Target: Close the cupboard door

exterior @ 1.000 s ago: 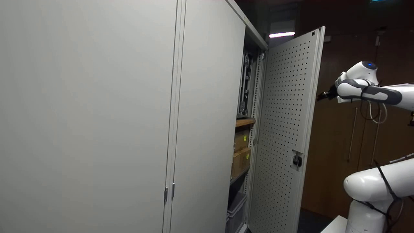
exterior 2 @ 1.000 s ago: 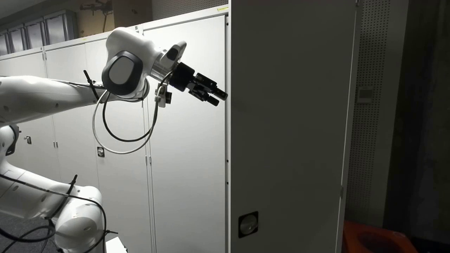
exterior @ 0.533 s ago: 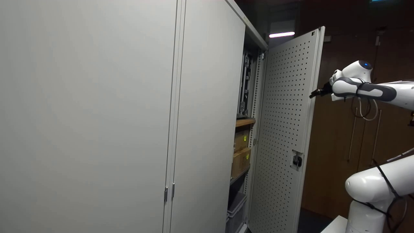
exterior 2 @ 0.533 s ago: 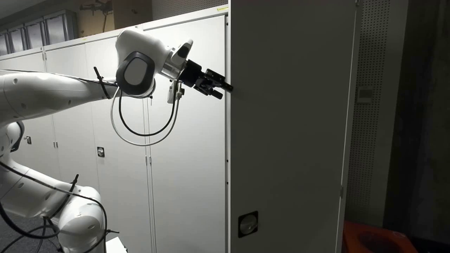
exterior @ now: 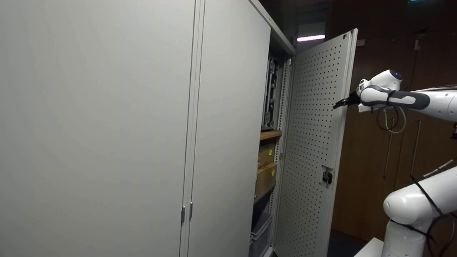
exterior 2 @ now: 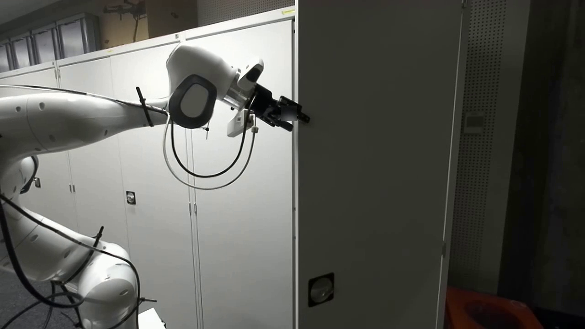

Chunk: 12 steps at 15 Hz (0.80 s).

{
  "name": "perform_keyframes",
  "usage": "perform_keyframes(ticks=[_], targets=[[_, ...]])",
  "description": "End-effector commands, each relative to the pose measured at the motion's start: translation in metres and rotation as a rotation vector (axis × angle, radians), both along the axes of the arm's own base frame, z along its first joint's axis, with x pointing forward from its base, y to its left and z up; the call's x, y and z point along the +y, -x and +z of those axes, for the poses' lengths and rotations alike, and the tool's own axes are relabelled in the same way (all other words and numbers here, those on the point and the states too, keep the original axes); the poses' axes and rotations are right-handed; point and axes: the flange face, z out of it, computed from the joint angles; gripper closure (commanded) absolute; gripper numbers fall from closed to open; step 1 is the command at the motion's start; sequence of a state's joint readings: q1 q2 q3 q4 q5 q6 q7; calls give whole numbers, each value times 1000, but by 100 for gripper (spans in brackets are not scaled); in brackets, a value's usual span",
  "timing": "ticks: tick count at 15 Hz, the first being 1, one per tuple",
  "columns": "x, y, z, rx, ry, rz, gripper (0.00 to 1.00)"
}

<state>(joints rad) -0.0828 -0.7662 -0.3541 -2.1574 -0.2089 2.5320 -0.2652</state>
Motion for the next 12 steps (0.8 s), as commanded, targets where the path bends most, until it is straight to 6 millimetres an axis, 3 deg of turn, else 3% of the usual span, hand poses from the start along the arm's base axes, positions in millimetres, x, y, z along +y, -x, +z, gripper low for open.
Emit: perform_keyframes(ticks=[1, 12], targets=[[17, -18, 12, -14, 40, 73, 0], [83, -57, 15, 28, 106, 213, 0]])
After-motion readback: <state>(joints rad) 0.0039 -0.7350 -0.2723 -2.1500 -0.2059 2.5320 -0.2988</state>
